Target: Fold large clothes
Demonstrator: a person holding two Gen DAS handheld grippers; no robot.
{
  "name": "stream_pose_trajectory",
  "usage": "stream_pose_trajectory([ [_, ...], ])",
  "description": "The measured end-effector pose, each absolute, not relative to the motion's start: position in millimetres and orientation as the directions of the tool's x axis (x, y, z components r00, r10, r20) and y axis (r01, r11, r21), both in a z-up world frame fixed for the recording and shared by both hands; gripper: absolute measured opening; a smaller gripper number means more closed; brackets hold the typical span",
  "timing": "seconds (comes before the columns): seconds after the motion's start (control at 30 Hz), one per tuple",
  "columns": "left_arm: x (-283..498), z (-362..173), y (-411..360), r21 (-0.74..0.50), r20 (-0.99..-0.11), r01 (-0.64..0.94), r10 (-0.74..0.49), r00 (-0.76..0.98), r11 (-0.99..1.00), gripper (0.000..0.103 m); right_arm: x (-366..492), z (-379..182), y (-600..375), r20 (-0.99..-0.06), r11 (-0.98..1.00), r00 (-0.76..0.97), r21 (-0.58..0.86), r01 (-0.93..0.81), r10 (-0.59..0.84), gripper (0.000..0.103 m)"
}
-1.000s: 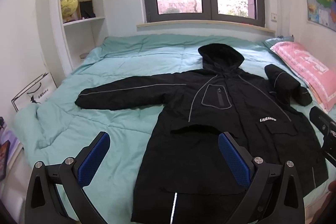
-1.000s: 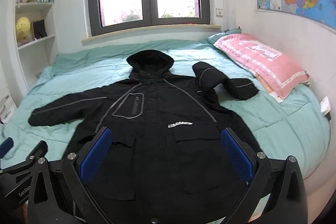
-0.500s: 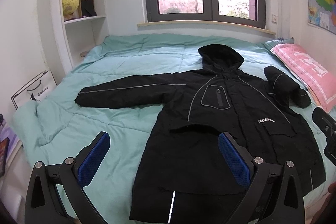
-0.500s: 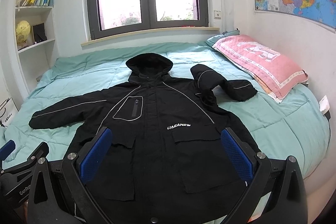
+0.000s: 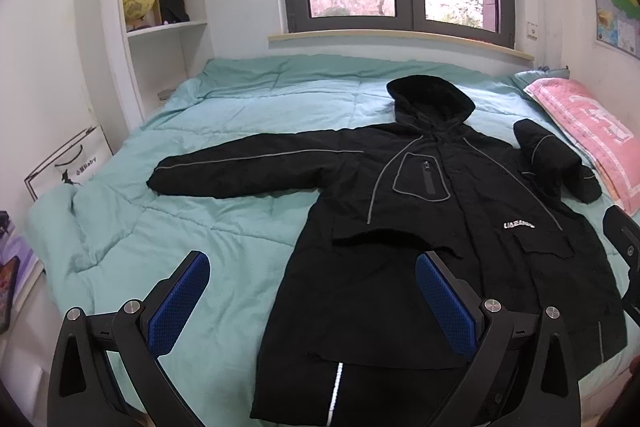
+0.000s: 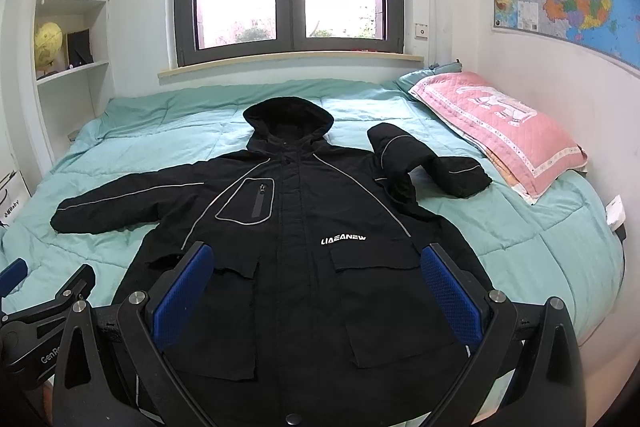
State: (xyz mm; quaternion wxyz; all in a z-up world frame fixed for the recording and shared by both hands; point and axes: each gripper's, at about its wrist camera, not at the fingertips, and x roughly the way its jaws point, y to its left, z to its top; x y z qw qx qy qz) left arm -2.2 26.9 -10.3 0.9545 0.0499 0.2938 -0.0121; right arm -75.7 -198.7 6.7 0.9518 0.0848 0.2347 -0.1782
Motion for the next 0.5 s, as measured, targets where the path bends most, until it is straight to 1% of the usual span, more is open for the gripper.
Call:
stream_pose_trajectory([
  [0.33, 10, -19, 31, 0.088, -0.580, 0.046, 0.014, 0.815, 0.995, 0.102, -62, -1, -199, -0.498, 0.924, 0.817, 0.075, 0.375, -0.291, 0.103],
  [0.5, 33, -29, 47, -0.017, -0.624, 0.084, -0.076, 0.778, 0.996, 0.102, -40, -2, -191, -0.502, 0.942, 0.828, 0.069, 0.327, -0.250, 0.103],
])
